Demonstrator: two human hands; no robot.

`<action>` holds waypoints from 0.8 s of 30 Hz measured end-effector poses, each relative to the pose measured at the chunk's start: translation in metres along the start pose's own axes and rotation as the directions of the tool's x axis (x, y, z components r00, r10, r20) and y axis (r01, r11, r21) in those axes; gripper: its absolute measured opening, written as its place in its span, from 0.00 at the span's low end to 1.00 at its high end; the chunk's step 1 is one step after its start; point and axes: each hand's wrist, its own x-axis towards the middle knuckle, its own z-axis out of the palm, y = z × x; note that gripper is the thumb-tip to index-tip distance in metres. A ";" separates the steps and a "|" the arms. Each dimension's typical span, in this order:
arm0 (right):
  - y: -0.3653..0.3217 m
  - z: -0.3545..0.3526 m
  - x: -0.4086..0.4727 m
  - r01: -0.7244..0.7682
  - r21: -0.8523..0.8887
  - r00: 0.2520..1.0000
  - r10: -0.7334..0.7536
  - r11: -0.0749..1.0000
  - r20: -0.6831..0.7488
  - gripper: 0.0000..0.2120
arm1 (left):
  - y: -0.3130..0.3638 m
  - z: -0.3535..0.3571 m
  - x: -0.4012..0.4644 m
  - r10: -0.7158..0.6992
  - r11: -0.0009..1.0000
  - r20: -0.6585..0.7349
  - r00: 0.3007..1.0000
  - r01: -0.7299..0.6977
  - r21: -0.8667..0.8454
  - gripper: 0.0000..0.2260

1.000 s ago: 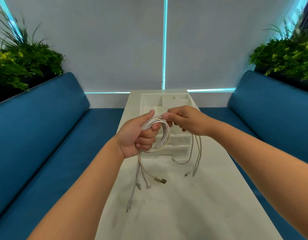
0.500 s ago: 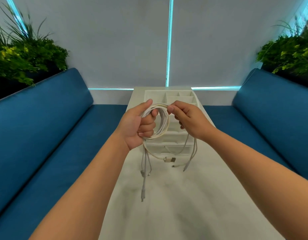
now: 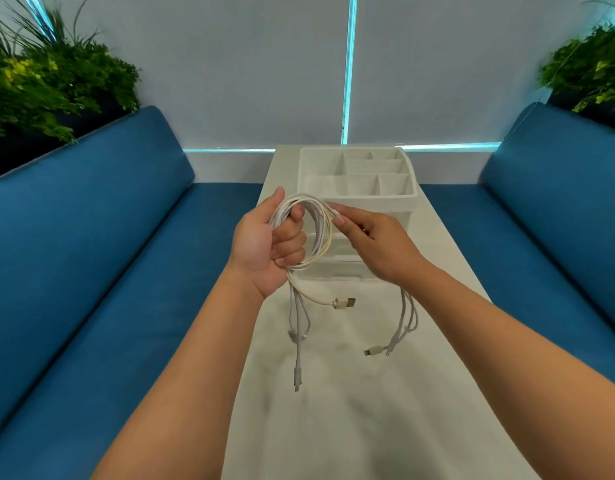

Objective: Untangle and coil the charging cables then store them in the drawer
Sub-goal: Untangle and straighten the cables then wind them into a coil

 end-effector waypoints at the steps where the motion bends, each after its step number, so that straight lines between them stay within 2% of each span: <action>1: 0.002 0.002 -0.001 -0.035 0.036 0.999 0.035 0.999 0.000 0.14 | -0.002 -0.001 -0.001 0.008 1.000 -0.004 1.000 -0.008 -0.004 0.22; 5: 0.001 0.012 -0.006 -0.195 0.335 0.981 0.190 0.922 0.049 0.12 | -0.006 -0.002 -0.006 0.030 1.000 -0.010 0.999 -0.030 0.002 0.21; 7: 0.000 0.015 -0.010 -0.210 0.303 0.978 0.197 0.930 0.072 0.14 | -0.009 -0.002 -0.006 0.040 0.999 -0.024 0.999 -0.040 0.008 0.21; 10: -0.003 0.018 -0.016 -0.107 0.121 0.987 0.090 0.987 0.136 0.17 | -0.011 -0.004 -0.006 0.055 0.998 -0.048 0.997 -0.056 -0.028 0.22; 12: -0.004 0.022 -0.019 -0.043 0.081 0.984 0.028 0.996 0.179 0.20 | -0.013 -0.004 -0.005 0.072 0.995 -0.075 0.995 -0.077 -0.061 0.22; 14: 0.001 0.027 -0.020 -0.092 0.137 0.984 0.068 0.986 0.165 0.20 | -0.016 -0.002 -0.002 0.089 0.993 -0.100 0.991 -0.096 -0.066 0.22; 17: 0.009 0.034 -0.018 -0.221 0.205 0.975 0.216 0.953 0.049 0.16 | -0.023 0.004 0.003 0.134 0.990 -0.127 0.983 -0.139 -0.034 0.24; 19: 0.011 0.035 -0.019 -0.212 0.089 0.977 0.213 0.973 0.001 0.15 | -0.028 0.006 0.006 0.171 0.985 -0.149 0.974 -0.172 0.004 0.26; 22: 0.006 0.033 -0.019 -0.168 -0.173 0.978 0.187 0.970 0.096 0.19 | -0.037 0.007 0.010 0.203 0.979 -0.184 0.962 -0.198 0.043 0.27; 24: 0.005 0.033 -0.022 -0.083 -0.371 0.977 0.148 0.925 0.151 0.20 | -0.039 0.007 0.011 0.208 0.978 -0.187 0.960 -0.209 0.015 0.28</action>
